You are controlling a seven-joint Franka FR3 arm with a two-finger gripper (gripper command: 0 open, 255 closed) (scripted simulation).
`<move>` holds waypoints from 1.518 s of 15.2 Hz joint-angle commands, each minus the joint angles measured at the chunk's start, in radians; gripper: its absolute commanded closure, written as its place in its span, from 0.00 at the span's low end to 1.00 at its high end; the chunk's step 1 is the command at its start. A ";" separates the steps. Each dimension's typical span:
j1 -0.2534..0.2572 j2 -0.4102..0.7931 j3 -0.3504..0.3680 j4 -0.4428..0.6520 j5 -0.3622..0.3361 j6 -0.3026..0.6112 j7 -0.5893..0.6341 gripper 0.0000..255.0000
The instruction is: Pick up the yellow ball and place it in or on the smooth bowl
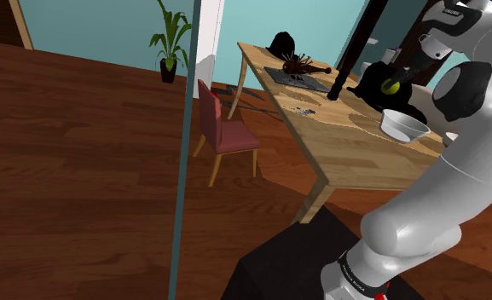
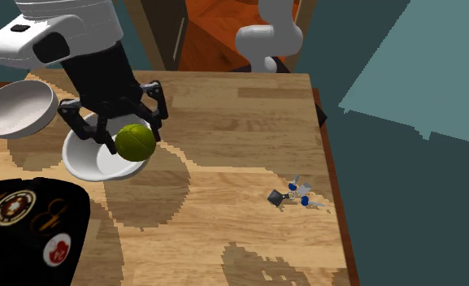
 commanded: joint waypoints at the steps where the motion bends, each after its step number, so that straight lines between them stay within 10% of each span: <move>1: -0.033 0.011 -0.025 0.008 0.023 -0.014 -0.057 1.00; 10: -0.248 0.182 -0.112 0.204 0.197 -0.155 -0.292 1.00; 23: -0.179 0.102 -0.105 -0.065 0.141 0.053 -0.320 1.00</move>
